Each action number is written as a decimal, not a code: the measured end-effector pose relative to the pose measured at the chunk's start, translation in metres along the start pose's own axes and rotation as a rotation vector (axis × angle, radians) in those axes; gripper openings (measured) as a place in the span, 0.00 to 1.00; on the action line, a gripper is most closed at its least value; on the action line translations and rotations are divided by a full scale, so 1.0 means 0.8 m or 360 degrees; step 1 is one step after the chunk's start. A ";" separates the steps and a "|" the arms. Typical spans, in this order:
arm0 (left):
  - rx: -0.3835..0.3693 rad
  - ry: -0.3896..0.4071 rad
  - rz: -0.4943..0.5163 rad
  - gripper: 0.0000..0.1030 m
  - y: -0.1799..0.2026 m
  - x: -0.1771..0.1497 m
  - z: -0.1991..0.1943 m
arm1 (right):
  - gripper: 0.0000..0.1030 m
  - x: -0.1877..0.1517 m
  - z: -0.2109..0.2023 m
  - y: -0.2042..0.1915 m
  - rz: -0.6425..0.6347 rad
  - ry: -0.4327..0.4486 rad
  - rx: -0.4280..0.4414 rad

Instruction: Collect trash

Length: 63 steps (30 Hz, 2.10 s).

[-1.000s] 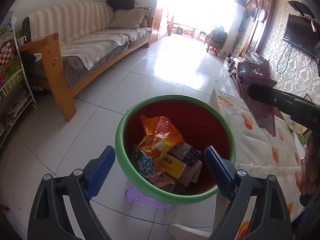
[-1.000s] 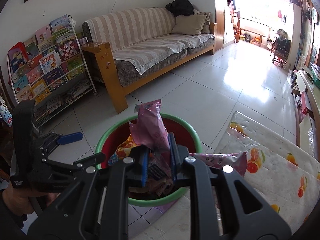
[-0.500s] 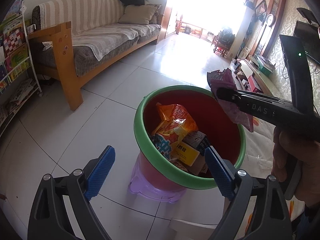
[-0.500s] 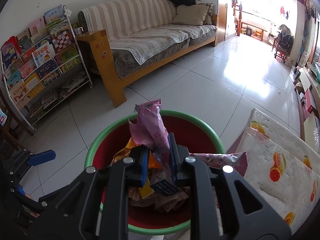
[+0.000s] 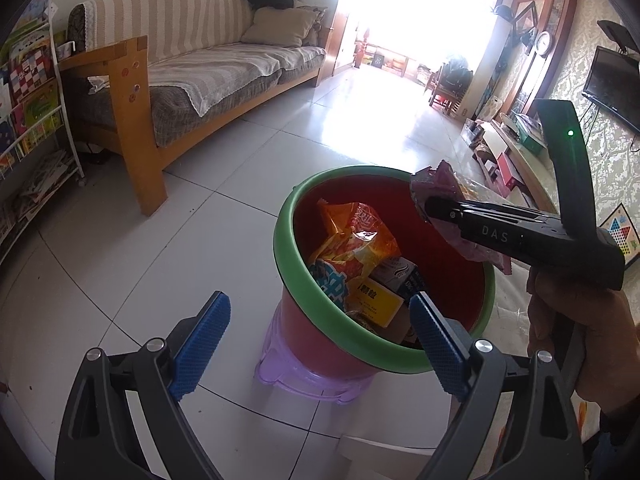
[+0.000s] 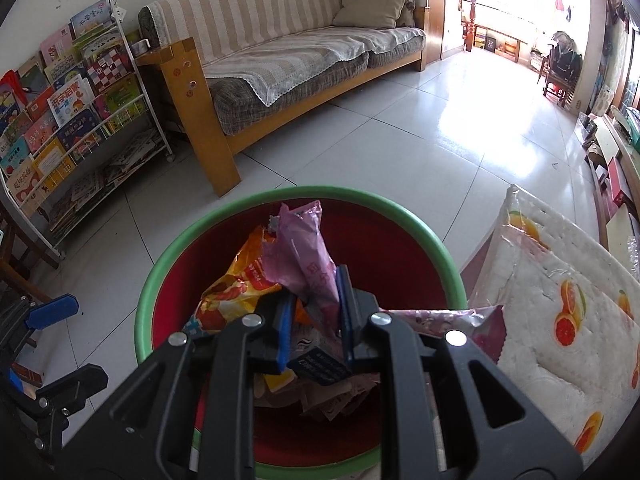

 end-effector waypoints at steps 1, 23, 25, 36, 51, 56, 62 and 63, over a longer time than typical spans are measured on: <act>-0.0003 0.0000 0.0001 0.84 0.000 -0.001 -0.001 | 0.18 -0.002 0.004 0.001 0.0003 -0.0020 -0.0010; -0.0003 -0.0008 -0.0002 0.84 0.005 -0.010 -0.009 | 0.69 -0.003 -0.027 -0.008 -0.0029 0.0046 0.0009; -0.0002 -0.0002 0.0012 0.84 0.010 -0.008 -0.014 | 0.71 0.000 -0.043 -0.008 -0.0038 0.0082 0.0004; -0.0066 0.0048 0.0167 0.92 0.100 0.015 -0.050 | 0.95 -0.012 -0.183 0.052 0.0039 0.0297 -0.0128; -0.0084 0.0155 0.0463 0.92 0.301 -0.012 -0.101 | 0.95 -0.125 -0.344 0.198 0.0345 0.0360 -0.0527; -0.0081 0.0272 0.0538 0.92 0.350 -0.020 -0.132 | 0.95 -0.161 -0.388 0.222 0.0370 0.0380 -0.0599; -0.0139 0.0332 0.0618 0.92 0.400 -0.036 -0.162 | 0.95 -0.196 -0.431 0.243 0.0453 0.0406 -0.0662; -0.0141 0.0337 0.0633 0.92 0.406 -0.039 -0.165 | 0.95 -0.202 -0.436 0.246 0.0468 0.0406 -0.0669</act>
Point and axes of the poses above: each gripper's, at about its wrist camera, not at the fingertips, and z roughly the way its jaws point, y to its right, x to its top, the point moved 5 cm from there along z, roughly the way its jaws point, and after that the axes turned 5 degrees about -x, right-handed, at the moved point
